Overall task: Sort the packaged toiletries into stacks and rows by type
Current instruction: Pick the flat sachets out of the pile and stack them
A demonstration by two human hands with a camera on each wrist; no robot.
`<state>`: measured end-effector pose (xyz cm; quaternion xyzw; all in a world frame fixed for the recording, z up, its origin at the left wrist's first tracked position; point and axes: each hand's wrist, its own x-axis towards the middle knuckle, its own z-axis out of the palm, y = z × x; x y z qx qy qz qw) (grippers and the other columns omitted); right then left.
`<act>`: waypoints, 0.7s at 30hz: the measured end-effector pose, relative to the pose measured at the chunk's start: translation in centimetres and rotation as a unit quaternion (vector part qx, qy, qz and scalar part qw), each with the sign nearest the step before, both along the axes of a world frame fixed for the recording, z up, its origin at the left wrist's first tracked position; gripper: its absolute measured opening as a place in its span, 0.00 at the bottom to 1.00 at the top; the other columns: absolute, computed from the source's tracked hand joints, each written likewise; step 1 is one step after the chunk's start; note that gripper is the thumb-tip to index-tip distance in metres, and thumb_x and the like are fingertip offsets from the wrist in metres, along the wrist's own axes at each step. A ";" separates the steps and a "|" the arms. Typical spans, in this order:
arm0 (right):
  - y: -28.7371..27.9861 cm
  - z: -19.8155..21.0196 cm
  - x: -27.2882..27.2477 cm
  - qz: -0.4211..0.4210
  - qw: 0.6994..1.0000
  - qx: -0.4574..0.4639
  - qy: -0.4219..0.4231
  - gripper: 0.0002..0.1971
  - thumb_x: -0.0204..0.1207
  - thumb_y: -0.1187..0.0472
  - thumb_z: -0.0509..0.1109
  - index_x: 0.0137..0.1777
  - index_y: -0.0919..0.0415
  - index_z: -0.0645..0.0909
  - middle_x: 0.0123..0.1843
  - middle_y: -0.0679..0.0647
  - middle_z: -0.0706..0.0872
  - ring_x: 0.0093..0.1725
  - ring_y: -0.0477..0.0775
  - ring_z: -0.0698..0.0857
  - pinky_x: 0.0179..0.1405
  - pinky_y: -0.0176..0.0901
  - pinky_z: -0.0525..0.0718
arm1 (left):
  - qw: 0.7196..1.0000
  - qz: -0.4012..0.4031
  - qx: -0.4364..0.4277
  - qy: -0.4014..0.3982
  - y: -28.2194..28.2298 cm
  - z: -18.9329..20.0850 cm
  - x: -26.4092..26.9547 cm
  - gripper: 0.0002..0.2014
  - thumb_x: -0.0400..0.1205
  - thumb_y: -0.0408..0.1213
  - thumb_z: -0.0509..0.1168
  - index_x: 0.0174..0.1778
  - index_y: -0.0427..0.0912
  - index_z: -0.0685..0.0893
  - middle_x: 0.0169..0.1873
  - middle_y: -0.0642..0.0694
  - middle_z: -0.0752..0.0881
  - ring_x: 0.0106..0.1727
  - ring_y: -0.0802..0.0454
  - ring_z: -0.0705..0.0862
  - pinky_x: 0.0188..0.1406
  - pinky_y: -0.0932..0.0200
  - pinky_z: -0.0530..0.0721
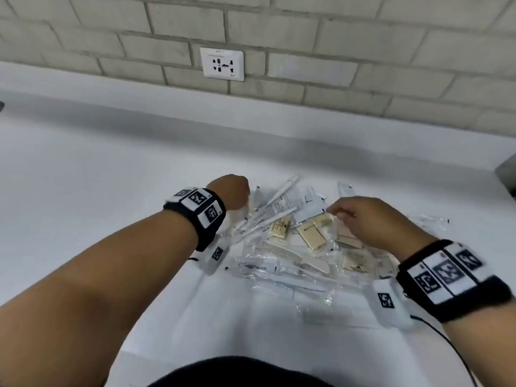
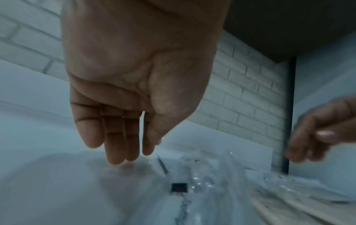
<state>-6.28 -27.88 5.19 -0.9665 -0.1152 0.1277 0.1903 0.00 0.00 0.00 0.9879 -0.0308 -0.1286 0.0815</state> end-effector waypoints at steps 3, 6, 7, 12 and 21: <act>2.4 -1.4 5.5 0.023 0.995 -0.086 -0.055 0.18 0.80 0.66 0.60 0.62 0.47 0.84 0.65 0.48 0.85 0.62 0.53 0.82 0.60 0.48 0.81 | 0.999 -0.033 0.001 0.020 -1.2 0.0 2.7 0.20 0.82 0.42 0.62 0.72 0.48 0.75 0.66 0.42 0.76 0.60 0.42 0.81 0.54 0.53 0.81; 4.5 -2.4 9.3 0.042 0.989 -0.142 -0.022 0.19 0.78 0.61 0.66 0.69 0.46 0.80 0.69 0.49 0.81 0.65 0.54 0.80 0.61 0.48 0.80 | 0.989 -0.125 0.044 0.060 -2.7 0.2 4.0 0.31 0.76 0.53 0.69 0.76 0.54 0.70 0.68 0.43 0.71 0.63 0.41 0.78 0.59 0.47 0.82; 5.0 -2.8 10.2 0.057 0.985 -0.161 -0.002 0.23 0.76 0.56 0.70 0.72 0.46 0.76 0.71 0.49 0.79 0.67 0.54 0.79 0.63 0.49 0.79 | 0.985 -0.147 0.058 0.067 -2.9 0.1 4.5 0.34 0.73 0.55 0.71 0.75 0.54 0.70 0.67 0.43 0.71 0.63 0.41 0.77 0.58 0.47 0.82; 6.1 -4.8 11.7 0.066 0.977 -0.198 0.030 0.37 0.66 0.45 0.79 0.74 0.50 0.71 0.69 0.51 0.75 0.65 0.58 0.77 0.61 0.54 0.79 | 0.985 -0.146 0.043 0.080 -3.0 -0.1 4.7 0.43 0.62 0.58 0.80 0.69 0.47 0.71 0.60 0.44 0.73 0.54 0.45 0.80 0.52 0.49 0.83; 1.7 -3.6 10.6 -0.009 0.989 -0.121 0.088 0.23 0.74 0.41 0.71 0.40 0.63 0.76 0.37 0.52 0.82 0.36 0.49 0.80 0.38 0.44 0.71 | 0.979 -0.111 0.013 0.172 -0.4 -0.2 5.6 0.37 0.71 0.61 0.73 0.69 0.41 0.75 0.50 0.48 0.87 0.52 0.47 0.85 0.56 0.52 0.81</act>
